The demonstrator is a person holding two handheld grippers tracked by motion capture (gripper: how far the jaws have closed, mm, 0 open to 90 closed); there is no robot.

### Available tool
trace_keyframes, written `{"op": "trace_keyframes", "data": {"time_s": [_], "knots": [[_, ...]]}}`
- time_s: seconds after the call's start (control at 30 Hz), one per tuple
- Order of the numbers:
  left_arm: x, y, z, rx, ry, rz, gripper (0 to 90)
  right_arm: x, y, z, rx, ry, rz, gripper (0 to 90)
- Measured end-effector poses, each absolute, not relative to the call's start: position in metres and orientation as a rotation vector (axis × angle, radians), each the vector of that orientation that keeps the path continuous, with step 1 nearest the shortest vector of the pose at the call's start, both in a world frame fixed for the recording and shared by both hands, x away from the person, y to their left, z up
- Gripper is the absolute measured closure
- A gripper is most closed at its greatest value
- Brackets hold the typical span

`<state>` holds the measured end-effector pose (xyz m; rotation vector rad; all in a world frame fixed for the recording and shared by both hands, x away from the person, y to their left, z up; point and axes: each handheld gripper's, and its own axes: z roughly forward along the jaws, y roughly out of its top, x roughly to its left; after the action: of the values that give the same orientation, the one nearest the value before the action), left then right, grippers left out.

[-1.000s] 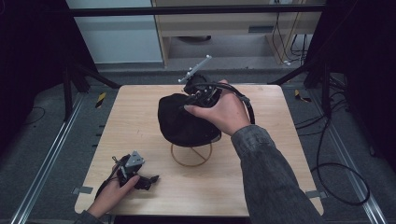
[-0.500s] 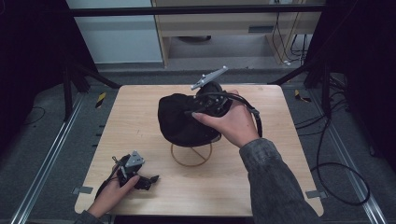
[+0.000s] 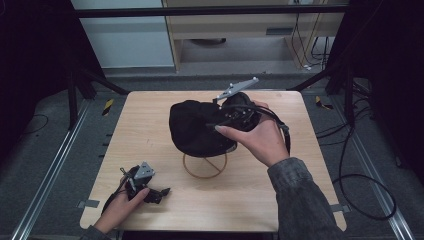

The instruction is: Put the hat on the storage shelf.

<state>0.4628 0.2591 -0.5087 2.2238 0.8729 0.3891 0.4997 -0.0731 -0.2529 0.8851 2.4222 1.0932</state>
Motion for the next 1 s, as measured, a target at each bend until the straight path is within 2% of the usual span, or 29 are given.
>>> {"op": "trace_keyframes", "data": {"time_s": [0.13, 0.3, 0.6, 1.0], "knots": [[0.463, 0.259, -0.509, 2.223, 0.874, 0.389, 0.0, 0.495, -0.078, -0.256, 0.909, 2.387, 1.066, 14.8], [0.462, 0.259, -0.509, 2.22, 0.873, 0.391, 0.0, 0.488, -0.094, -0.263, 0.929, 2.358, 1.061, 8.9], [0.462, 0.259, -0.509, 2.218, 0.874, 0.392, 0.0, 0.475, -0.118, -0.274, 0.953, 2.32, 1.048, 7.9], [0.462, 0.259, -0.509, 2.222, 0.875, 0.39, 0.0, 0.453, -0.146, -0.331, 1.035, 2.295, 1.036, 12.2]]}}
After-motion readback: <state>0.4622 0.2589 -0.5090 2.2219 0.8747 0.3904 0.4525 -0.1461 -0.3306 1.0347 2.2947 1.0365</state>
